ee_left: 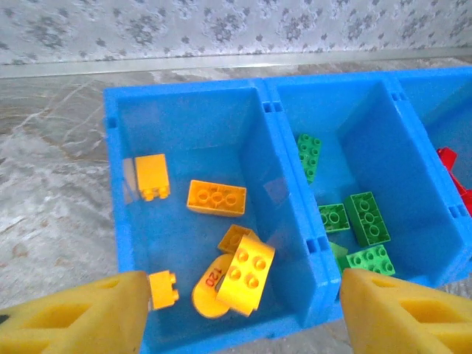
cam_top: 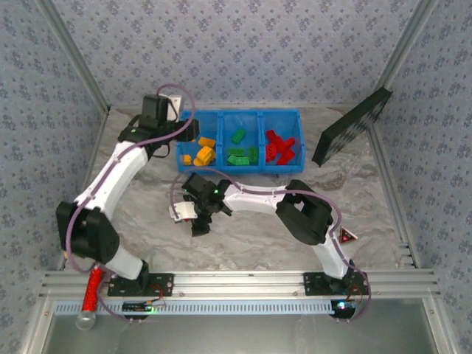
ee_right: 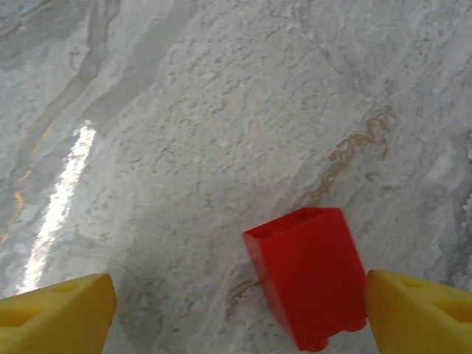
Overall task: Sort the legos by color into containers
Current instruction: Pick up the lego from the center of the table.
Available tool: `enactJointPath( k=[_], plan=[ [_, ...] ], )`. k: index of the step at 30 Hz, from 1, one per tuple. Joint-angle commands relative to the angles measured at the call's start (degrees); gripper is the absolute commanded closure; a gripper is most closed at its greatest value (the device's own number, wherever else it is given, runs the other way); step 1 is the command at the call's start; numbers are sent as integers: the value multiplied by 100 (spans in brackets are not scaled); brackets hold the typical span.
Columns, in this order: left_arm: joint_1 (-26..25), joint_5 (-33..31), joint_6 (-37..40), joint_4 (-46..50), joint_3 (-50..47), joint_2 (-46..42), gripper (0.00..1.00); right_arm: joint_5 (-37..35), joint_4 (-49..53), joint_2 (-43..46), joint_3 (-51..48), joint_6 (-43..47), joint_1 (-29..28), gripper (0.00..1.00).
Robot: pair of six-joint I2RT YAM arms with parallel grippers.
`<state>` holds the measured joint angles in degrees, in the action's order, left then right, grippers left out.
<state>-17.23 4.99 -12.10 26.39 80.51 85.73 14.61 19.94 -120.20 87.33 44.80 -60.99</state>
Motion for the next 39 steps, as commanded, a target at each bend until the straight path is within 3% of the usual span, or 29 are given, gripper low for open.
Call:
enactJointPath(
  k=[1,10,21,23,27,30,34,39],
  plan=[
    [105,63,-99,-41,-268,-622,29,145,185,-139,296,153,52,11],
    [302,104,-162,176,-882,-1531,27,149,689,-647,963,137,65,12],
    [571,503,-233,321,-1428,-2167,26,187,1205,-1055,1396,167,79,23],
    [589,494,-222,376,-1495,-2239,26,159,1222,-1089,1422,150,86,30],
    [648,460,-232,409,-1595,-2424,25,160,1213,-1081,1421,18,141,55],
    [690,423,-287,369,-1667,-2526,25,203,1062,-935,1244,-98,228,67],
    [694,416,-355,337,-1748,-2568,25,196,895,-538,893,-389,451,71],
    [697,158,-390,264,-1918,-2719,24,237,386,653,-45,-1116,1243,73]
  ],
)
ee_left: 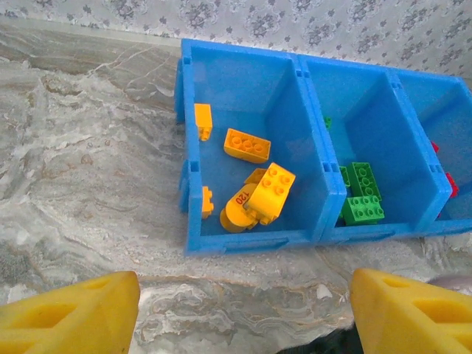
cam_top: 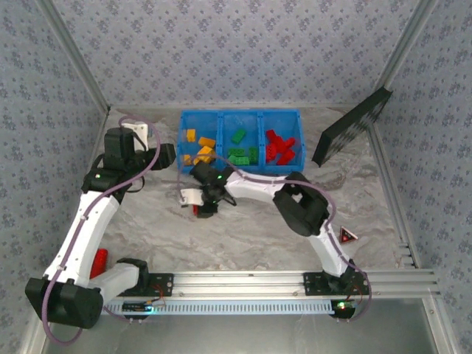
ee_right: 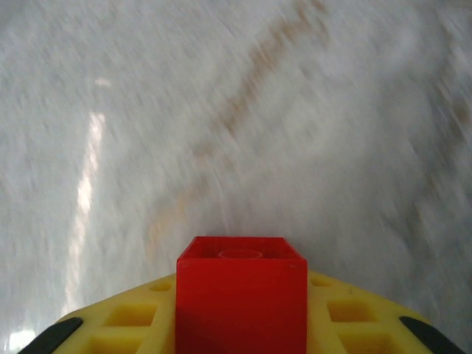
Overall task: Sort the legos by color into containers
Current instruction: Pick up the lego from the center of the table, then place the lego in the container.
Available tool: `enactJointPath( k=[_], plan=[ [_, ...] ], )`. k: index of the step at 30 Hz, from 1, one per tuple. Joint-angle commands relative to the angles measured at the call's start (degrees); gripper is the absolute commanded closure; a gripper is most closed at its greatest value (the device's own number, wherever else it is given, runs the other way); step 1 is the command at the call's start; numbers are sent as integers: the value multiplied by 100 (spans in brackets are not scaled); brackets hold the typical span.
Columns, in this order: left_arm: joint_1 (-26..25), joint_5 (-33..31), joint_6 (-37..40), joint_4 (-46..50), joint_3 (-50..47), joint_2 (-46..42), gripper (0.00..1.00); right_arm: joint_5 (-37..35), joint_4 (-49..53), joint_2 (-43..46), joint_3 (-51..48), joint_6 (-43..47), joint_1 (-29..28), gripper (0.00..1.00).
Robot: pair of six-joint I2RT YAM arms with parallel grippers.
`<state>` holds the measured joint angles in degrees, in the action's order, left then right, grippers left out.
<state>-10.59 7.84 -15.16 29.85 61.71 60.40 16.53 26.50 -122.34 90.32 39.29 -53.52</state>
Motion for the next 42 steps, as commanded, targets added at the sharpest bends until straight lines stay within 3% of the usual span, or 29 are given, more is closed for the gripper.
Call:
enactJointPath(
  k=[1,9,15,18,24,31,42],
  plan=[
    [39,-122,-93,-95,-45,-187,24,9,-353,1072,-500,-680,680,73],
    [39,-107,-120,86,-53,-272,24,-1048,-1162,1914,-975,-1613,2381,74],
    [48,12,-118,251,85,-146,23,-2377,-1459,1479,-427,-2514,3161,75],
    [48,64,-157,302,86,-75,23,-2638,-1217,1072,27,-2761,3397,75],
    [46,136,-160,456,130,26,21,-2792,-876,342,552,-2874,3676,73],
    [39,311,-169,737,108,81,20,-3002,-765,33,597,-2934,3717,58],
    [48,-67,-62,876,414,134,18,-2978,-1039,1079,-35,-2874,3710,33]
  ],
)
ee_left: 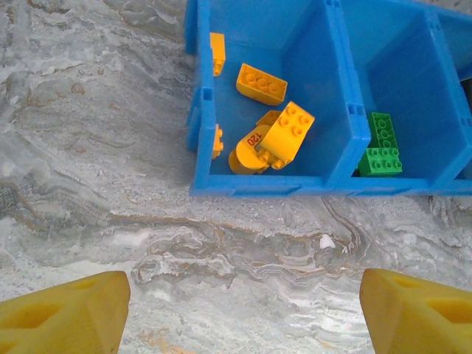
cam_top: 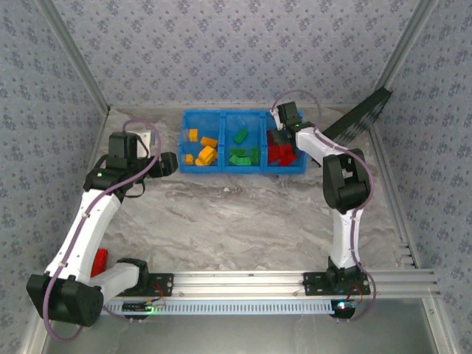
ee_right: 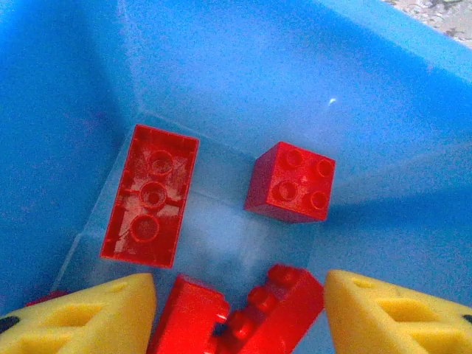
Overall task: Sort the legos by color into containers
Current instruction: Place the lego in the container, then reset both arms
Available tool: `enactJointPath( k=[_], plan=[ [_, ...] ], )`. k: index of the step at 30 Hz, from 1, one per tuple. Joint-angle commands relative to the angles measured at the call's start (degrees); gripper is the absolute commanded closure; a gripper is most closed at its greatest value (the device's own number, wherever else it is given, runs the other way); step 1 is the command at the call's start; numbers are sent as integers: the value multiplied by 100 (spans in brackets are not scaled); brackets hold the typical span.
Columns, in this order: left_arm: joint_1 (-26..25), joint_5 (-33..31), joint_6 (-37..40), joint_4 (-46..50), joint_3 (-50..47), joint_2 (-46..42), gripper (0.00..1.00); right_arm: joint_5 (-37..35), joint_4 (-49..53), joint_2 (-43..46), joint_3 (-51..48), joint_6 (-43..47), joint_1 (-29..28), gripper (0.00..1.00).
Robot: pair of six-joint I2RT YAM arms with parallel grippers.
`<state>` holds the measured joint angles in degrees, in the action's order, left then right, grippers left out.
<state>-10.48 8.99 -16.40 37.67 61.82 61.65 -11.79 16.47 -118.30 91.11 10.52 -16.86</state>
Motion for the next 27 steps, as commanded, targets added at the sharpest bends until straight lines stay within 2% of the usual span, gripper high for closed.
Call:
enactJointPath(
  k=[1,5,8,11,14,18,21,25,27],
  plan=[
    [35,-265,90,91,502,39,18,-110,-67,889,-225,11,42,30],
    [36,-861,181,-303,604,29,14,1,-128,1780,-682,46,40,15],
    [35,-1627,162,-757,454,37,8,34,-47,2531,-1079,12,58,0],
    [93,-2147,16,-1354,27,25,4,-16,311,3271,-1509,-175,150,0],
    [172,-2419,112,-2192,-757,-88,3,-2,137,4255,-2712,-629,483,0],
    [278,-2995,190,-3430,-2054,-495,2,331,-876,5662,-4791,-1031,1041,0],
    [499,-2954,328,-4352,-2917,-823,1,402,-2481,6449,-6437,-1044,1260,0],
    [743,-2932,870,-4870,-3617,-979,1,455,-3768,6382,-7415,-1335,1556,0],
    [887,-2662,811,-5718,-4146,-910,1,717,-4184,6056,-7577,-1352,1667,0]
  ],
)
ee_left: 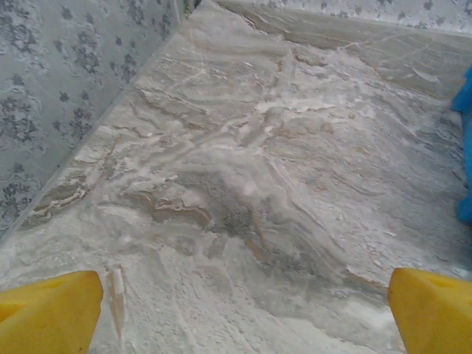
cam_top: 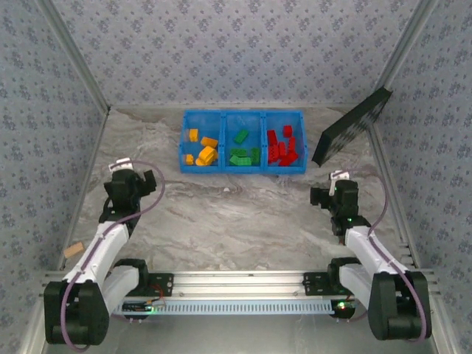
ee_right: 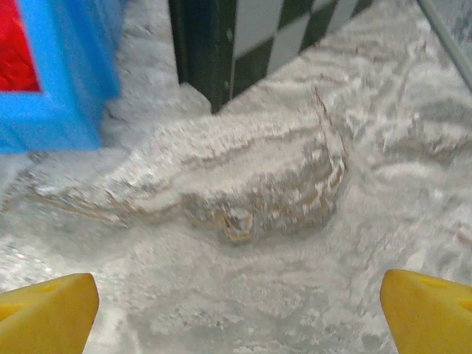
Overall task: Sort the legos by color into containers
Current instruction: Reset both arms
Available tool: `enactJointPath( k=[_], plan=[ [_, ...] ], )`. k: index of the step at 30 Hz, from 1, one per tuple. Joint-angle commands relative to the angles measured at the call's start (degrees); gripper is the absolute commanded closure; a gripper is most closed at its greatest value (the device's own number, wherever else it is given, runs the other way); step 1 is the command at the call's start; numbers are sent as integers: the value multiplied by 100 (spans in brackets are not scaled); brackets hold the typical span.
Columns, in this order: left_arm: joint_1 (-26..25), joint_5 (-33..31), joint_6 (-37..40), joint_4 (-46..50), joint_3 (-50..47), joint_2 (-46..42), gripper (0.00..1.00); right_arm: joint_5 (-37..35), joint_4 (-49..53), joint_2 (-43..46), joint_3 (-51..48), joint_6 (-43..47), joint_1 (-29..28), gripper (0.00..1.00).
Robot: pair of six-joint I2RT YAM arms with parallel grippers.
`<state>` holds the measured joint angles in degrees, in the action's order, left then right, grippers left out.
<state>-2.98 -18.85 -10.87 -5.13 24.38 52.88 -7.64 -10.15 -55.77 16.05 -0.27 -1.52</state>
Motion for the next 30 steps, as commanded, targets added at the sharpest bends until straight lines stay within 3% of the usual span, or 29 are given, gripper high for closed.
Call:
enactJointPath(
  k=[1,4,8,15,16,17,18,20,21,24,26,30],
  plan=[
    [197,327,204,-2160,-743,84,1,282,-1693,-406,-90,-230,138,0],
    [242,499,358,-3530,-1156,786,1,329,-1842,-891,96,-112,169,0],
    [254,997,713,-4267,-865,2105,1,525,-2293,-1381,238,65,169,0],
    [309,1543,1008,-5114,-437,3653,1,940,-2584,-2302,780,448,176,0],
    [331,1465,935,-4146,-135,3500,1,977,-2615,-2470,872,503,166,0],
    [375,1539,892,-3855,55,3460,1,992,-2622,-2581,916,583,136,0],
    [403,1576,886,-4479,-141,3597,1,984,-2674,-2688,950,672,77,0],
    [408,1579,882,-3973,-17,3472,1,1014,-2548,-2716,1017,616,141,0],
    [411,1576,887,-4274,-93,3548,1,973,-2713,-2760,952,534,185,0],
    [406,1571,899,-4201,-73,3537,1,908,-3874,-3210,569,231,367,0],
    [408,1567,894,-4120,-52,3506,1,885,-3380,-3116,714,182,433,0],
    [411,1573,895,-4104,-54,3503,1,836,-3614,-3164,662,190,404,0]
  ],
)
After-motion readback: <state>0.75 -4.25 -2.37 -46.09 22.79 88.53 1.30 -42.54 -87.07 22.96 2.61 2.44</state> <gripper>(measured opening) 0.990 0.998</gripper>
